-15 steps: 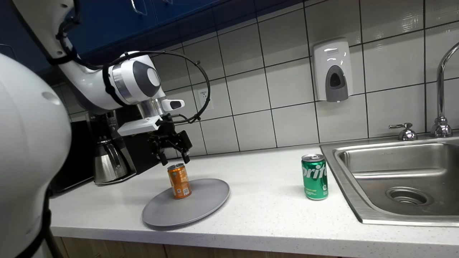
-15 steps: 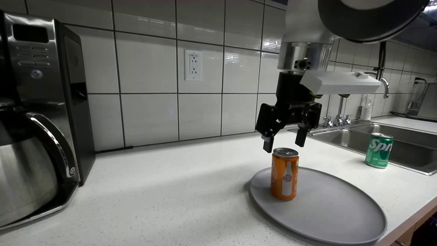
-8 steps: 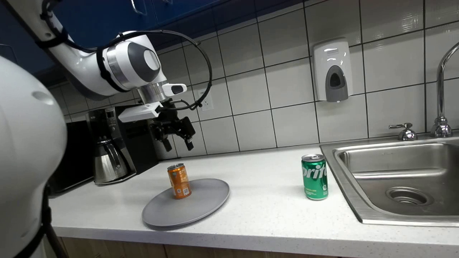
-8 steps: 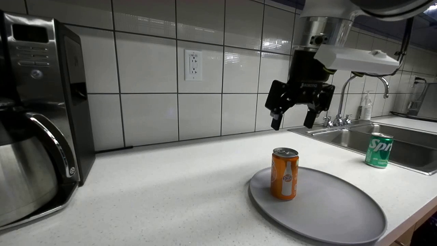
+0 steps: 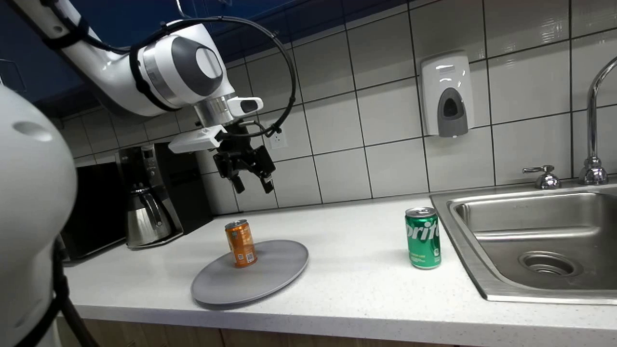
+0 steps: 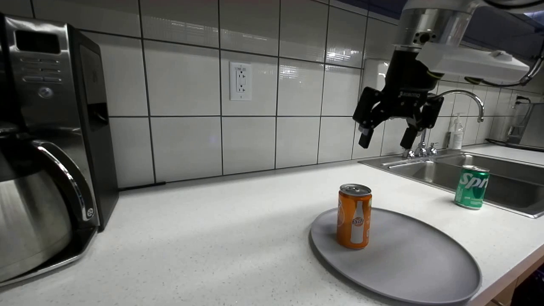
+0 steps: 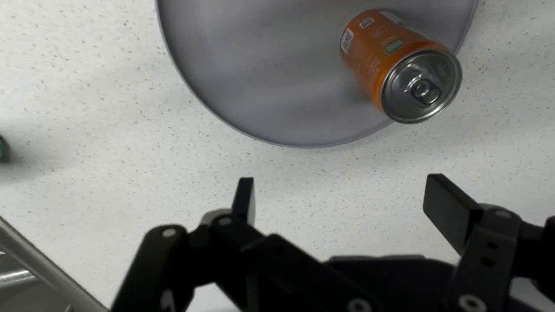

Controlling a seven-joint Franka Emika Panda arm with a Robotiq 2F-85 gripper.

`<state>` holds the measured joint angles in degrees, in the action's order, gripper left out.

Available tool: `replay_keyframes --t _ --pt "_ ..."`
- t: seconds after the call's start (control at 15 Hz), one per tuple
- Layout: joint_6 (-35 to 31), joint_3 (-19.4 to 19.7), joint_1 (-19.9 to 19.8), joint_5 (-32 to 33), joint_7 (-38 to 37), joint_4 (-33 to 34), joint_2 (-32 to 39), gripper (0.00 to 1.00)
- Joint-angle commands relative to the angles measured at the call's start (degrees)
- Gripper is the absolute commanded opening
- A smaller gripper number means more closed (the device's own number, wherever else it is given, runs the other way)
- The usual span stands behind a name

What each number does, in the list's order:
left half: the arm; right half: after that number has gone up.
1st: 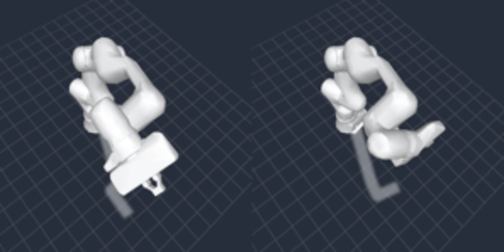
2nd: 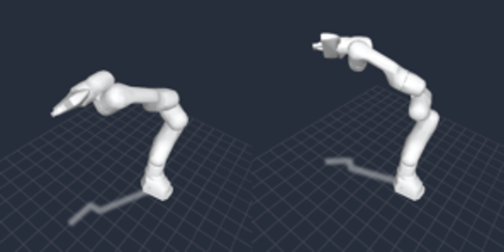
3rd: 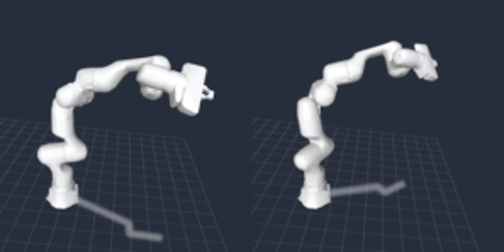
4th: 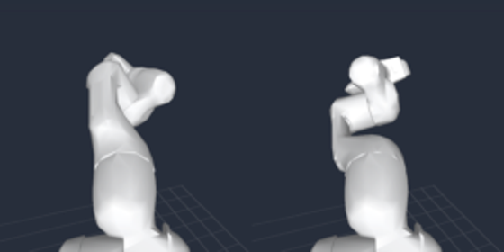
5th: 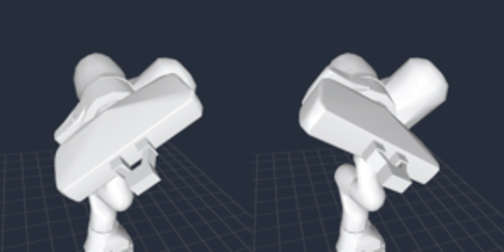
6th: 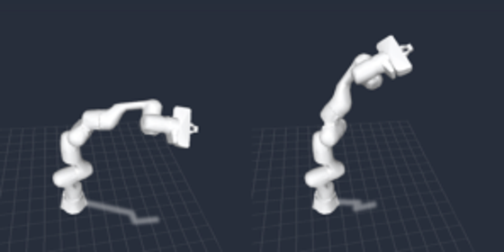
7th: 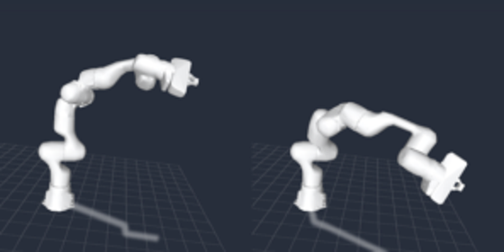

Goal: Put the cans on the grey plate

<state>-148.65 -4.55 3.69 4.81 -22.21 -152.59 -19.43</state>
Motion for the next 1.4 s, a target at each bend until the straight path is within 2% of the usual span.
replay_keyframes --t 0.0,0.6,0.67,1.33 --pt "-0.5 0.1 -2.8 -1.9 0.9 -3.6 -4.5 1.0" --pt "-0.4 5.0 -8.7 -2.9 3.3 -9.5 -10.4 1.0" --pt "0.7 5.4 -9.4 -2.9 3.5 -6.3 -8.1 1.0" --pt "-0.7 12.4 -15.5 -4.4 8.0 -6.2 -6.0 1.0"
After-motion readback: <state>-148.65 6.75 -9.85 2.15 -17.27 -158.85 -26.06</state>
